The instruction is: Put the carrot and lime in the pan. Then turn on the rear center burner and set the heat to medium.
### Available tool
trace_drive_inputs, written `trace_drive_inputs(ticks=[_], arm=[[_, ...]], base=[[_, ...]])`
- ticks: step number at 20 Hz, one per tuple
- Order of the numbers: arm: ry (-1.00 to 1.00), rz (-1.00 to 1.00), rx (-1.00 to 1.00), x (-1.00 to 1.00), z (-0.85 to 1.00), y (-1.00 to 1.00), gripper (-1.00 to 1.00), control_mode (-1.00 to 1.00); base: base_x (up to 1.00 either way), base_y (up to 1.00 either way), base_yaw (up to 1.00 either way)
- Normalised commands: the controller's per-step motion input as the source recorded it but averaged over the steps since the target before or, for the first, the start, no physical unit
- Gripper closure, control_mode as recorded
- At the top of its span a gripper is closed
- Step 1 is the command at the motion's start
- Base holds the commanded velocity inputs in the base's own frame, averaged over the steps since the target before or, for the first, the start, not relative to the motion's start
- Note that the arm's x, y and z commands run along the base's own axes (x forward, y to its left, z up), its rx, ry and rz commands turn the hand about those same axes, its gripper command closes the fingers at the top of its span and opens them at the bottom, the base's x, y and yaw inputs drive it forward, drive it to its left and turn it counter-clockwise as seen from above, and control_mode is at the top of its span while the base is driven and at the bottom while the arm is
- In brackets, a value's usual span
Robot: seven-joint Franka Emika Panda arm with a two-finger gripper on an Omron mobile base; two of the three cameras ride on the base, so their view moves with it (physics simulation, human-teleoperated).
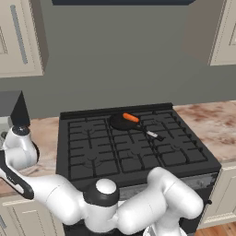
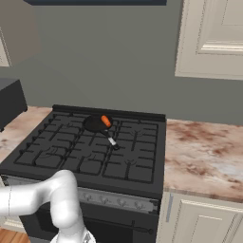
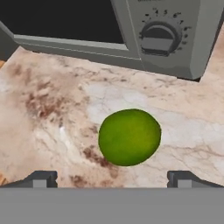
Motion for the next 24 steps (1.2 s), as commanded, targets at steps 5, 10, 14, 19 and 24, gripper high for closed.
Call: trace_drive_inputs(ticks=[5, 10, 14, 19, 24], arm=[[0.0, -0.01, -0.06, 0.0, -0.1, 0.07, -1.0, -1.0], [0.0, -0.06, -0.05, 0.0, -0.09, 0.0, -1.0, -1.0], [0.0, -0.07, -0.02, 0.04, -0.1, 0.0, -1.0, -1.0], [0.0, -0.03, 0.0, 0.15, -0.2, 0.0, -1.0, -1.0], [0.0, -0.01, 0.0, 0.29, -0.24, 0.0, -1.0, -1.0]], base=[[0.0, 0.0, 0.0], [0.0, 0.0, 0.0], [0.0, 0.0, 0.0], [0.0, 0.0, 0.0], [0.0, 0.0, 0.0]])
